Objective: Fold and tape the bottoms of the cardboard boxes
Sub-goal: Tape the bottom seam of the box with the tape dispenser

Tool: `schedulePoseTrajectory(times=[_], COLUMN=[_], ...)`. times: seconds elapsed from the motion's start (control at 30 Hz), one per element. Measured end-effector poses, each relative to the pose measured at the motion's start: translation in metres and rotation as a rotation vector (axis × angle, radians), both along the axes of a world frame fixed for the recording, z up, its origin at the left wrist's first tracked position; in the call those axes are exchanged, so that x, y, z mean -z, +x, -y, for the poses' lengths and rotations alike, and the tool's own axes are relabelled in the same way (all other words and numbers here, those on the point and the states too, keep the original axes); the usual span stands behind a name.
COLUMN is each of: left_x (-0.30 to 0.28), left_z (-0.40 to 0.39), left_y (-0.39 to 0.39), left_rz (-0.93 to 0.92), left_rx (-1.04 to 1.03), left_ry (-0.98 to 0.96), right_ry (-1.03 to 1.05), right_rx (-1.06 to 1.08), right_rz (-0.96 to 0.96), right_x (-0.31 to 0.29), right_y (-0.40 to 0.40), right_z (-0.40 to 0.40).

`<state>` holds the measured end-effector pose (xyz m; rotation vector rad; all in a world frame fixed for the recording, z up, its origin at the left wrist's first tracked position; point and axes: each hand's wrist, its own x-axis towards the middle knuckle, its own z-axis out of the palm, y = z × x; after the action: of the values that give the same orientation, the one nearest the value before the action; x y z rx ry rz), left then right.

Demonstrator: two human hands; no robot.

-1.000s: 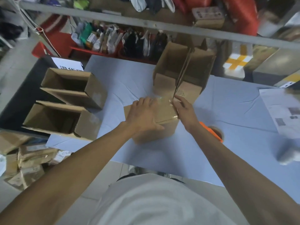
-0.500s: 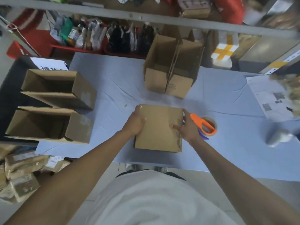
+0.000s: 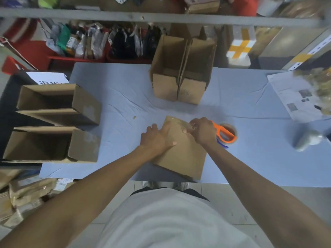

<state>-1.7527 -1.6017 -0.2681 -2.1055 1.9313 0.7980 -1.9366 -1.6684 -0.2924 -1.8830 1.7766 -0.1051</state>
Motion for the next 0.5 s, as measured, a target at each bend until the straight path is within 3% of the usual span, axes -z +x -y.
schedulePoseTrajectory(times=[0.1, 0.23, 0.37, 0.5], left_x=[0.0, 0.008, 0.013, 0.007], left_z=[0.01, 0.01, -0.003, 0.011], left_y=[0.003, 0.006, 0.009, 0.014], left_rz=[-0.034, -0.091, -0.103, -0.158], left_rx=[0.126, 0.253, 0.173, 0.131], left_ry=[-0.208, -0.082, -0.238, -0.169], right_ry=[0.047, 0.03, -0.048, -0.036], right_rx=[-0.203, -0.257, -0.359, -0.382], right_rz=[0.046, 0.041, -0.03, 0.009], right_x=[0.0, 0.001, -0.011, -0.022], right_y=[0.005, 0.008, 0.011, 0.016], right_z=[-0.013, -0.032, -0.027, -0.016])
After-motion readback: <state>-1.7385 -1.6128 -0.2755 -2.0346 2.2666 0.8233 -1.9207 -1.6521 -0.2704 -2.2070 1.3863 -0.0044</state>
